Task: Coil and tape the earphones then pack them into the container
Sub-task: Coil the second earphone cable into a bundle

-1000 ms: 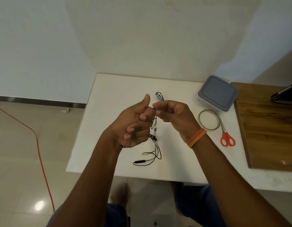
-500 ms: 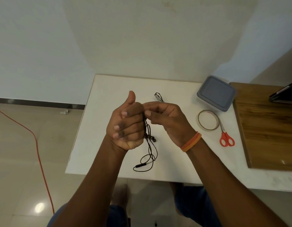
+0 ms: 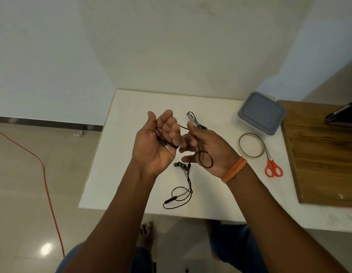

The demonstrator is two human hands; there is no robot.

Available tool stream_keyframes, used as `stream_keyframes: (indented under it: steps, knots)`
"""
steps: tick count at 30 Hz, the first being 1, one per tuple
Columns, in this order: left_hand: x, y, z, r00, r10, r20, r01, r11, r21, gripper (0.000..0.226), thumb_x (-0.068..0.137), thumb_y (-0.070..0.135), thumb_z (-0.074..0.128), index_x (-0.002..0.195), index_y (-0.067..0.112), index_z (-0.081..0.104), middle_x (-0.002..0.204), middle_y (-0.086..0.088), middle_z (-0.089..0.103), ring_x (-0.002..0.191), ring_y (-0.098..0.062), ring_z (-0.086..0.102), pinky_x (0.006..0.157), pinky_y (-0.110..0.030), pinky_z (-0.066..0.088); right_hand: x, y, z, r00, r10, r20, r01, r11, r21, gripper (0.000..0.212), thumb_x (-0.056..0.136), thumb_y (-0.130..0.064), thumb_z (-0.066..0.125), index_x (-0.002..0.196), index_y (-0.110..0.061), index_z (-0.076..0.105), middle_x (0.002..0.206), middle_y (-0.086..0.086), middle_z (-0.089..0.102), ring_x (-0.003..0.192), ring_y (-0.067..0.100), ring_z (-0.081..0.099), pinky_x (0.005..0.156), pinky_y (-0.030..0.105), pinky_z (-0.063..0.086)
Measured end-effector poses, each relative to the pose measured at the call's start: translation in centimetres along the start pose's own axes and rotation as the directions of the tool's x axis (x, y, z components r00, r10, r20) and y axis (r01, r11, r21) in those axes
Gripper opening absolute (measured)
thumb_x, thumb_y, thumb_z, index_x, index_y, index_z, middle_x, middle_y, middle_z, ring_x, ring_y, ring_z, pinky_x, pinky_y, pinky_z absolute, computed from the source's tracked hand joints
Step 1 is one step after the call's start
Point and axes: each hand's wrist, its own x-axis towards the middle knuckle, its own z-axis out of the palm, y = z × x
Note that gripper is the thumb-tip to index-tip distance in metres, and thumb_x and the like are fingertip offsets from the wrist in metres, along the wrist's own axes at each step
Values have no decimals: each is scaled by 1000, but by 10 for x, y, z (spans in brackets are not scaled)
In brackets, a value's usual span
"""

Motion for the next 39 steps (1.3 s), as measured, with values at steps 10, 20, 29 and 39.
stream_keyframes:
  steps: [10,20,29,39]
  knots:
    - [4,2,4,982,186,-16,-184,977,104,65,105,46,17,134,0,52,142,-20,52,133,-36,49,115,-47,35,-3,-1,-5,999,19,32,-4,907,-422,40,97,-34,50,70,-17,73,86,3,75,88,18,64,87,42,45]
    - [5,9,3,896,340,-287,-245,915,321,46,105,41,33,141,18,51,152,-6,42,135,-25,47,114,-42,35,-6,2,5,982,150,119,-37,761,-648,52,101,-33,47,53,-14,46,65,-1,68,78,19,58,89,41,45]
    - [1,-11,2,885,450,-124,4,258,966,54,106,29,36,155,33,15,105,-9,61,65,-16,65,68,-18,57,-14,-13,4,993,-63,100,112,778,-618,48,99,-23,51,52,-11,51,57,-5,62,61,8,52,77,26,43]
    - [-14,-23,21,967,-89,-240,245,47,968,91,86,76,4,81,3,60,73,-15,73,33,-4,34,39,-19,27,-18,-21,-13,978,-208,-27,166,847,-505,44,96,-19,58,52,-15,55,46,-2,45,49,21,47,57,33,45]
